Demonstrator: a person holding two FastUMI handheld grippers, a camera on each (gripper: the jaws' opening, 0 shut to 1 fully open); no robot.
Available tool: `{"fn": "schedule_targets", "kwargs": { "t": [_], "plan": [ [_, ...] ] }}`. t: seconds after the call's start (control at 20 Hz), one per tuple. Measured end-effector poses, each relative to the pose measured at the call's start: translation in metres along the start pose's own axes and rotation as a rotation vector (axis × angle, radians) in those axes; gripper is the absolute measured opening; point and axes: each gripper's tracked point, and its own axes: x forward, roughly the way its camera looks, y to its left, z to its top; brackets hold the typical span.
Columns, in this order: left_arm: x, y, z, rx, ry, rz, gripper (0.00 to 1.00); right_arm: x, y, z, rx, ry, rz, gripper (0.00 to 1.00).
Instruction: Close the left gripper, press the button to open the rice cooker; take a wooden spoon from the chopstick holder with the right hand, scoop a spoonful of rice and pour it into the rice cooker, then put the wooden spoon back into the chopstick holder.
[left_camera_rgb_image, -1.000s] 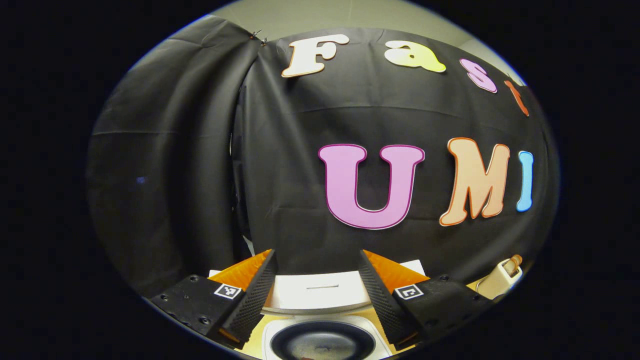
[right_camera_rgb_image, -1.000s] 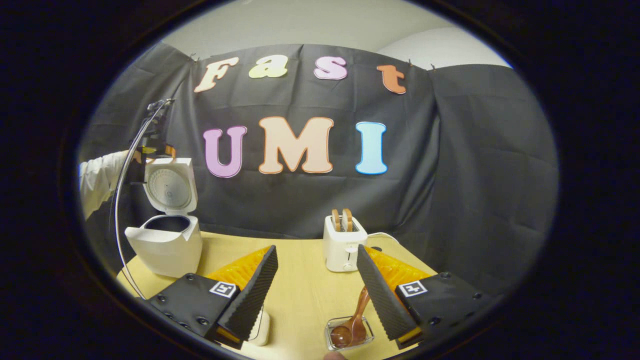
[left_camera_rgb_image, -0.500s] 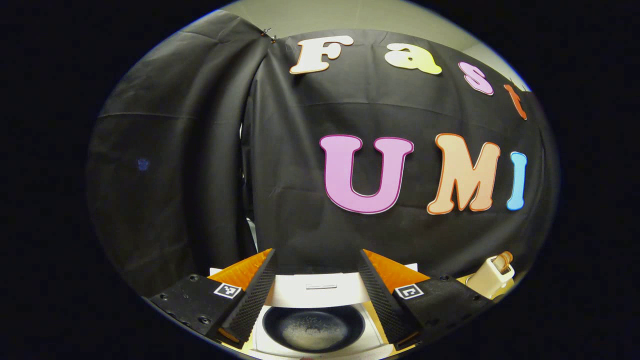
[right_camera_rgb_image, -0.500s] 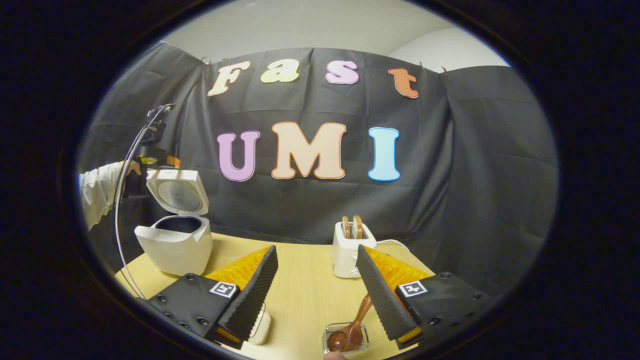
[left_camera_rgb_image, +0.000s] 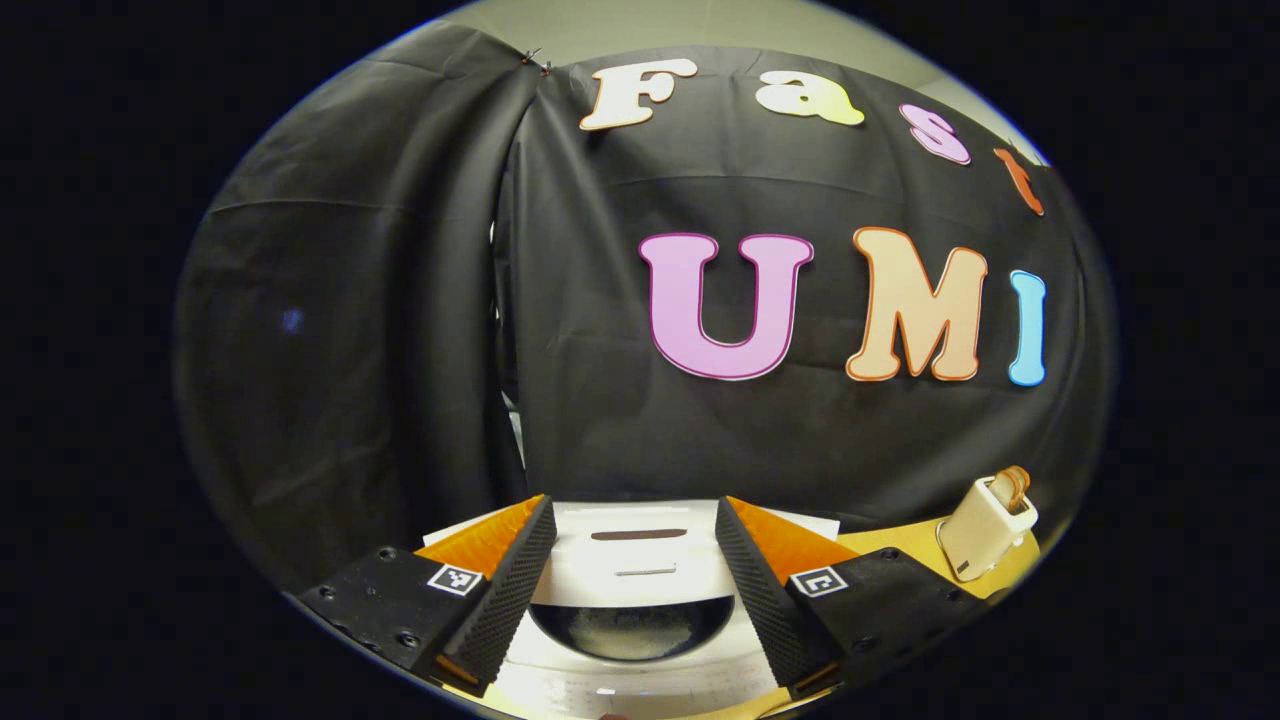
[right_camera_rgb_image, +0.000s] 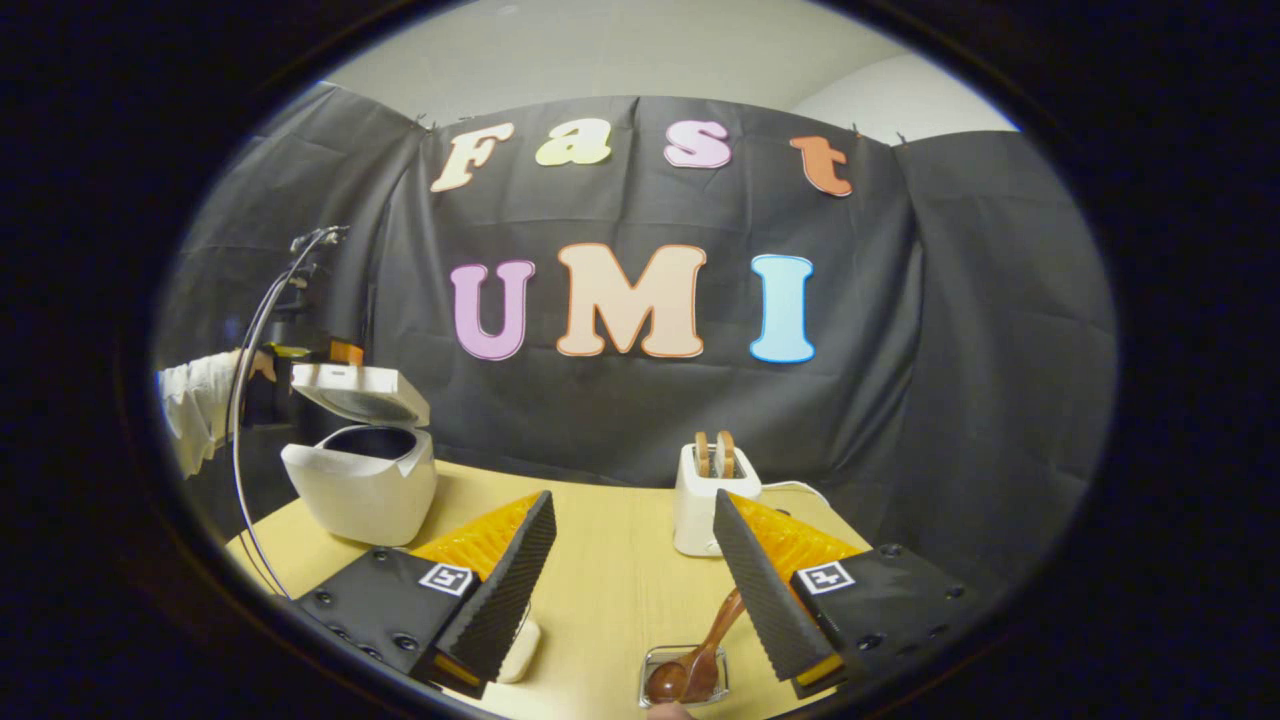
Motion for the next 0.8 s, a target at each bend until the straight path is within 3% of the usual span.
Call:
{"fn": "schedule_targets", "kwargs": {
  "t": [0.5,0.8],
  "plan": [
    [-0.013,0.003,-0.082,-0.042,0.126,0.019,0.94,-0.003,0.003,-0.007,0.006,0.016,0.02,1.0],
    [-0.009,0.004,-0.108,-0.01,0.165,0.041,0.94,-0.005,0.001,-0.009,0.013,0.025,0.012,1.0]
  ]
}}
